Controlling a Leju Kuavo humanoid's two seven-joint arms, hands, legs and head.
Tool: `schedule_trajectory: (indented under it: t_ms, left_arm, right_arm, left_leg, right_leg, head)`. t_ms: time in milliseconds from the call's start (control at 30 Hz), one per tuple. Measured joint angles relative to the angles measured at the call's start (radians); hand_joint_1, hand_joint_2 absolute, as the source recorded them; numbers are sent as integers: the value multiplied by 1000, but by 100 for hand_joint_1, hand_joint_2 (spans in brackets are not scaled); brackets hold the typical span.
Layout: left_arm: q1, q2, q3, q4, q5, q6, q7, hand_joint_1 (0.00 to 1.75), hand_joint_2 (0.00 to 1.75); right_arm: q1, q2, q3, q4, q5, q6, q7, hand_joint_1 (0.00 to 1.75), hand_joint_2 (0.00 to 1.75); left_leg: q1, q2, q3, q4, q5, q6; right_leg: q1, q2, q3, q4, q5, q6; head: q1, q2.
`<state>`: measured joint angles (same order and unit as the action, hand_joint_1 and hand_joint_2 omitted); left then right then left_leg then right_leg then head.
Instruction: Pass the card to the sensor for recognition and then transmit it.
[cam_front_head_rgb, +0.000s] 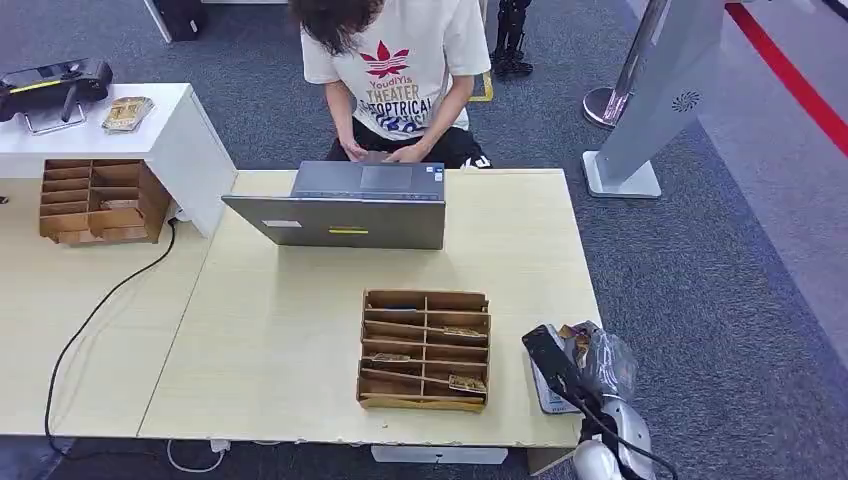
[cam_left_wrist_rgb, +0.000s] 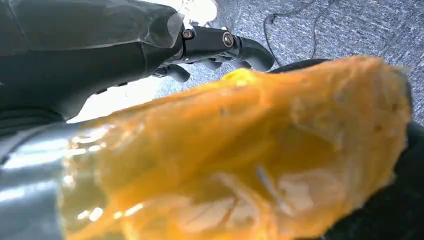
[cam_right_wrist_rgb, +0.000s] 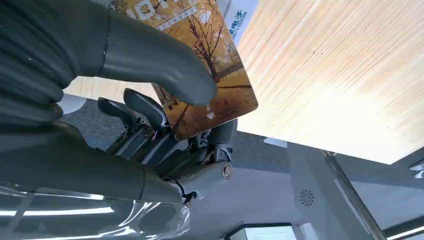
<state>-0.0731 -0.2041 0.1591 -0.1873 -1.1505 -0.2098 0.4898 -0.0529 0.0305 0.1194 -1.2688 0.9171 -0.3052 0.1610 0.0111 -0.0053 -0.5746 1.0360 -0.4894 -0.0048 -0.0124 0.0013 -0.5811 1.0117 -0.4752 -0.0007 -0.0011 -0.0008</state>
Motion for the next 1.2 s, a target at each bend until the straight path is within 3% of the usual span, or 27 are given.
schedule_trajectory:
  t_ms: [1200]
  left_arm:
    - [0, 0, 24, 0, 1, 2, 0, 0, 0]
  right_arm:
    - [-17, 0, -1, 45, 19, -9, 15, 175, 175]
  left_leg:
    - [0, 0, 0, 0, 0, 0]
  right_leg:
    - [0, 0, 0, 0, 0, 0]
  head:
    - [0, 0]
